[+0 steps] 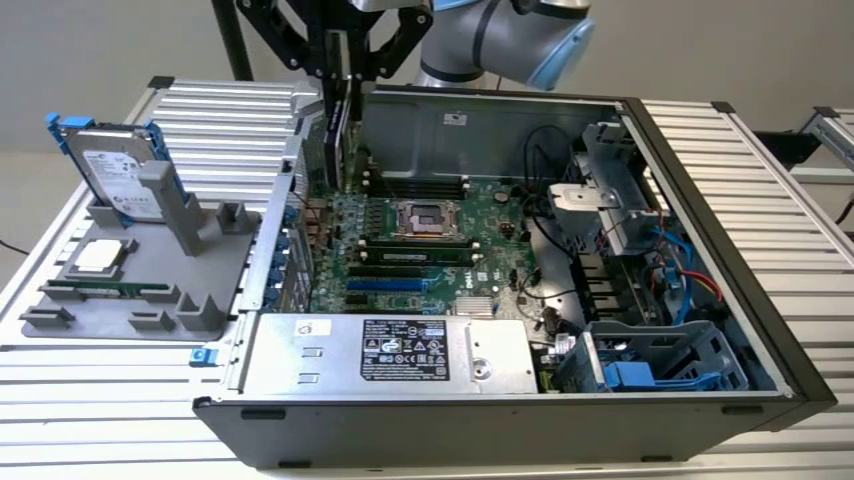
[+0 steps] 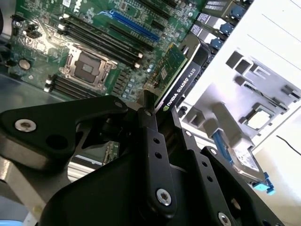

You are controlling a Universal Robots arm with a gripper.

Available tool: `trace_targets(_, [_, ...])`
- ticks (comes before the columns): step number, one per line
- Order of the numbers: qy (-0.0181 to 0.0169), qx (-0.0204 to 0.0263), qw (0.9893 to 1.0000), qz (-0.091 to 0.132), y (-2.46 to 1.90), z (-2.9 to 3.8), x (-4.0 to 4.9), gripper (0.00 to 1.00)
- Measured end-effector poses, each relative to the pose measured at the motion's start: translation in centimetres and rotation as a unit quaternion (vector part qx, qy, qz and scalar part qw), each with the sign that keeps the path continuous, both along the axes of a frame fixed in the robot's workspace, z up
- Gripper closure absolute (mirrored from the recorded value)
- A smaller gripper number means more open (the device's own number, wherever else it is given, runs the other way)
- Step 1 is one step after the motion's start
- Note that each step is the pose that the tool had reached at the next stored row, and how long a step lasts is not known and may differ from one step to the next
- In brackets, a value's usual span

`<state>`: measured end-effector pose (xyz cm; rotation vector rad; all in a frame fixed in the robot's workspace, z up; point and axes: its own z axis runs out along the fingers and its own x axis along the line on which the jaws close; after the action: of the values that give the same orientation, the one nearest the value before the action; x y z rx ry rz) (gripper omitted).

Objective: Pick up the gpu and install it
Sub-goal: 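Pick up the gpu and move the gpu toward the slot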

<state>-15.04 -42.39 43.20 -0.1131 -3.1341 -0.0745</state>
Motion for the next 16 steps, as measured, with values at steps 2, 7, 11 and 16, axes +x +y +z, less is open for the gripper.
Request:
trace_targets(2, [0.0,0.0,1.0,0.0,0.0,0.0,0.31,1.0])
trace_targets(7, [0.0001,0.0,1.0,0.0,0.0,0.0,1.09,1.0])
trace_targets(11, [0.0002,0.0,1.0,0.0,0.0,0.0,1.69,1.0])
trace_targets(16, [0.0004,0.0,1.0,0.0,0.0,0.0,2.42,1.0])
